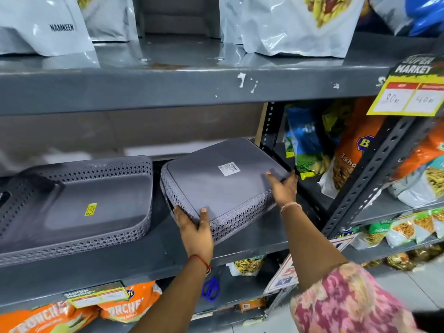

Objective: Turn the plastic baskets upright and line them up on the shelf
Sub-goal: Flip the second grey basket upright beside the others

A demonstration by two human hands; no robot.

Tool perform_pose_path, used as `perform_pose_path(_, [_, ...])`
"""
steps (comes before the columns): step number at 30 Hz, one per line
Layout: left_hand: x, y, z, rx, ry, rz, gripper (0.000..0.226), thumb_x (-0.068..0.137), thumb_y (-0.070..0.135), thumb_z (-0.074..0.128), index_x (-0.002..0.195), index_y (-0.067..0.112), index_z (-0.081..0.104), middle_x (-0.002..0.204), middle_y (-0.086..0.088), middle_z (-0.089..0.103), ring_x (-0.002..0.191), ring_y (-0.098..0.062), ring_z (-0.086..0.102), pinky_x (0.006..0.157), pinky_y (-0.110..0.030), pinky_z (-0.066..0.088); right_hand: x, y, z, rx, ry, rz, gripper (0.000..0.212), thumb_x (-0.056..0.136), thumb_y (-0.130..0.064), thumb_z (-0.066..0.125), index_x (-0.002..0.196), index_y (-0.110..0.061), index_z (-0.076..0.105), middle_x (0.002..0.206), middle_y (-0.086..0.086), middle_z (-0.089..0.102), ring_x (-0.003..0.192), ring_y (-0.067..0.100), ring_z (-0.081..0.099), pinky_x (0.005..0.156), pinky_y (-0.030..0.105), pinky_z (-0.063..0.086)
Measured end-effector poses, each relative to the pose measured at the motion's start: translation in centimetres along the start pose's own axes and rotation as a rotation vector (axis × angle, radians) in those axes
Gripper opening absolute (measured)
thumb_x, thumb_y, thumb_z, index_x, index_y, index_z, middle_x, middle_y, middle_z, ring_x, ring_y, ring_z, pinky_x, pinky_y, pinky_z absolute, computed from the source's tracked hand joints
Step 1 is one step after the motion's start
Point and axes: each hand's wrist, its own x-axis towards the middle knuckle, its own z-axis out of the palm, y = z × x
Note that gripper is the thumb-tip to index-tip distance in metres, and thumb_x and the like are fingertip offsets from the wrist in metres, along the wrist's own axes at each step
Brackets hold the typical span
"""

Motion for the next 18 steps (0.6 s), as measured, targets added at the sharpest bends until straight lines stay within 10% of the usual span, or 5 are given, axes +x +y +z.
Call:
perform_pose_path(11, [1.6,1.2,-1.2,-0.155,0.162,0.082,0.031,0.087,0.017,0.055,0.109,0.002,0.041,0.106,-0.006,0.051,0.092,-0.016,0.051,0.074,-0.013,0.036,-1.8,1.4,-0.1,0.018,0.199,-0.174,0.068,0.084,-0.044,0.059,0.141,-0.018,0.033,0.152,0.010,0.022,0.138,0.032,0.027,0.113,0.056,0.021])
perform_pose_path(18, [3.3,4.8,-2.6,-0.272,0.151,0.156,0.020,0.087,0.015,0.055,0.070,0.023,0.049,0.070,0.007,0.051,0.060,0.003,0.053,0.055,-0.001,0.038,-4.5,0.0,-1.6,0.022,0.422,-0.334,0.048,0.088,-0.034,0.057,0.131,-0.014,0.048,0.143,0.015,0.041,0.133,0.033,0.031,0.110,0.036,0.022])
